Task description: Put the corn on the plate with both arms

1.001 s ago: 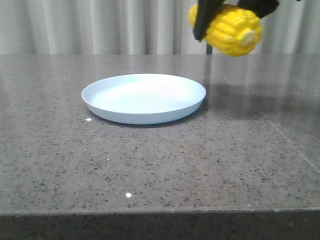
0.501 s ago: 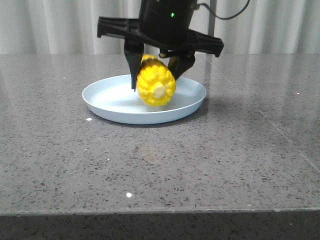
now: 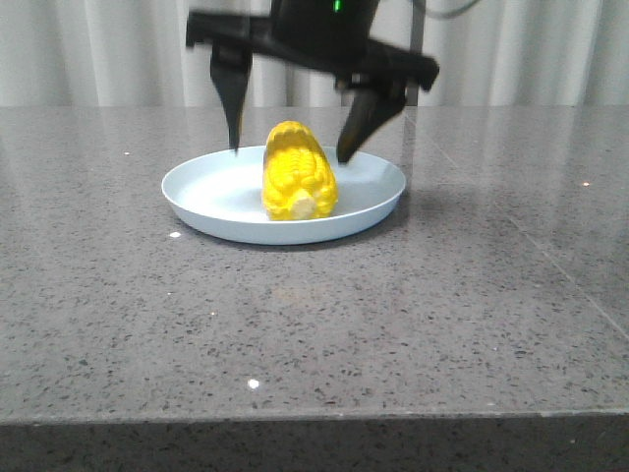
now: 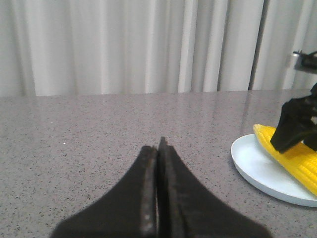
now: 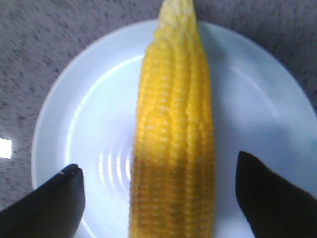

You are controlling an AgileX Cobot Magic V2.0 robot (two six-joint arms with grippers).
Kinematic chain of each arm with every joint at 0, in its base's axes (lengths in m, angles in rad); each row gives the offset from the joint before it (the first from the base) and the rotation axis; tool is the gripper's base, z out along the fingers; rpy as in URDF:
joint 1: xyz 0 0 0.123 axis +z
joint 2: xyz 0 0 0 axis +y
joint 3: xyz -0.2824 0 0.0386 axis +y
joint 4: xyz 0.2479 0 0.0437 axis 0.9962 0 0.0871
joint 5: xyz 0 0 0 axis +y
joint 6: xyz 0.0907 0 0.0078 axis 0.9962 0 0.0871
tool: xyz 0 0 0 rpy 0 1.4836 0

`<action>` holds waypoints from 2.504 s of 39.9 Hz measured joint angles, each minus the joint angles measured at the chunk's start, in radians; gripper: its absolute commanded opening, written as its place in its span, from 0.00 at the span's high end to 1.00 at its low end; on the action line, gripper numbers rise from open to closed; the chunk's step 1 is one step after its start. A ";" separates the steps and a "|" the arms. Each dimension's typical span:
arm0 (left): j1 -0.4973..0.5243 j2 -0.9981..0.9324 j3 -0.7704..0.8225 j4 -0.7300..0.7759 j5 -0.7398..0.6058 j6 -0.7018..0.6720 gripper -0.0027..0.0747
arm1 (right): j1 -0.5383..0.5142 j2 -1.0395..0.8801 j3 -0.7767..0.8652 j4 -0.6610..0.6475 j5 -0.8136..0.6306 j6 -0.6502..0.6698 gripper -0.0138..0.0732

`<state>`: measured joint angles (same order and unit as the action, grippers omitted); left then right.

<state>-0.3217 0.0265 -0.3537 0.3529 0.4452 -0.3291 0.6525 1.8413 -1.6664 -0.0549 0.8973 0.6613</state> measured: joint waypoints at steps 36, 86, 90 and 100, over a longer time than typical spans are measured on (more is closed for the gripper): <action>0.000 0.000 0.000 0.000 0.000 0.000 0.99 | -0.397 -0.489 0.198 -0.023 0.201 -0.396 0.91; 0.000 0.000 0.000 0.000 0.000 0.000 0.99 | -0.397 -1.755 1.344 -0.067 -0.547 -0.456 0.92; 0.000 0.000 0.000 0.000 0.000 0.000 0.99 | -0.397 -1.755 1.344 -0.067 -0.547 -0.456 0.92; 0.000 0.000 0.000 0.000 0.000 0.000 0.99 | -0.397 -1.755 1.344 -0.067 -0.548 -0.456 0.92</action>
<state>-0.3217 0.0265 -0.3537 0.3529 0.4452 -0.3291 0.2557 0.0860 -0.3226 -0.1217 0.3491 0.2057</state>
